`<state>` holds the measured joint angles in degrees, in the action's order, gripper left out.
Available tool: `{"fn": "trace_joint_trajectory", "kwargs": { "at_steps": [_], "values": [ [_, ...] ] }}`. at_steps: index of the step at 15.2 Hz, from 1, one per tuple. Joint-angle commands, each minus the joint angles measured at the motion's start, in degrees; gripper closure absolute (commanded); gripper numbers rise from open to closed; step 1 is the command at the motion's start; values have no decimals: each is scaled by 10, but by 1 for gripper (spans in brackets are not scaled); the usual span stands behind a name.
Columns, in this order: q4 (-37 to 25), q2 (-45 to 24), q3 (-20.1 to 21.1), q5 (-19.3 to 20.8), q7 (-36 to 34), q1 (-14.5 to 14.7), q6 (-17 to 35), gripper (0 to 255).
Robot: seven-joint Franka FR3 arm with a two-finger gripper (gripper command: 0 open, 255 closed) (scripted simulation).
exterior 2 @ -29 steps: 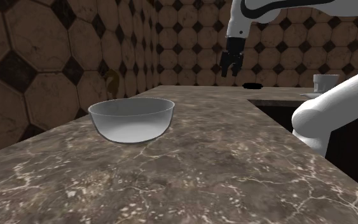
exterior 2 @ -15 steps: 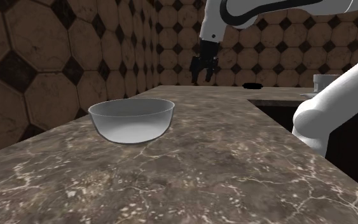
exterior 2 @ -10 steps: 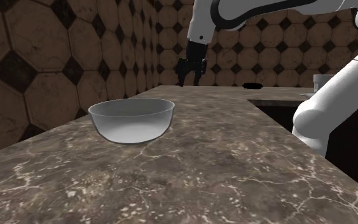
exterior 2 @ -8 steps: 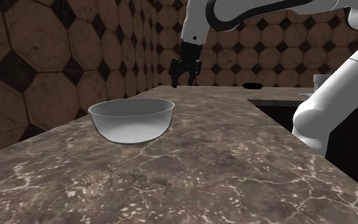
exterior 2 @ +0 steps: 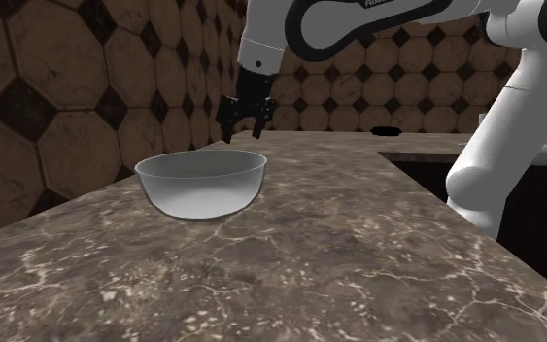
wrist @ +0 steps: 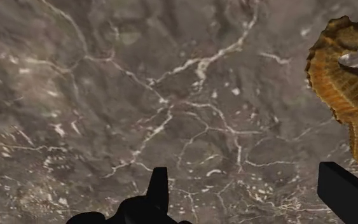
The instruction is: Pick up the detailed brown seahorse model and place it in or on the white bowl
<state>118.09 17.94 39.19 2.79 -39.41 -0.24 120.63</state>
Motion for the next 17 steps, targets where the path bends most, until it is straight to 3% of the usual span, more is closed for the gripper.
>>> {"fn": "trace_joint_trajectory", "kwargs": {
  "at_steps": [1,6,10,17],
  "values": [
    [-33,-46,39,42,-44,-13,10,0],
    [-130,-180,123,191,-165,-18,-4,0],
    [-224,-301,138,325,-251,43,-49,0],
    [-211,-333,118,357,-268,54,-17,0]
  ]
}}
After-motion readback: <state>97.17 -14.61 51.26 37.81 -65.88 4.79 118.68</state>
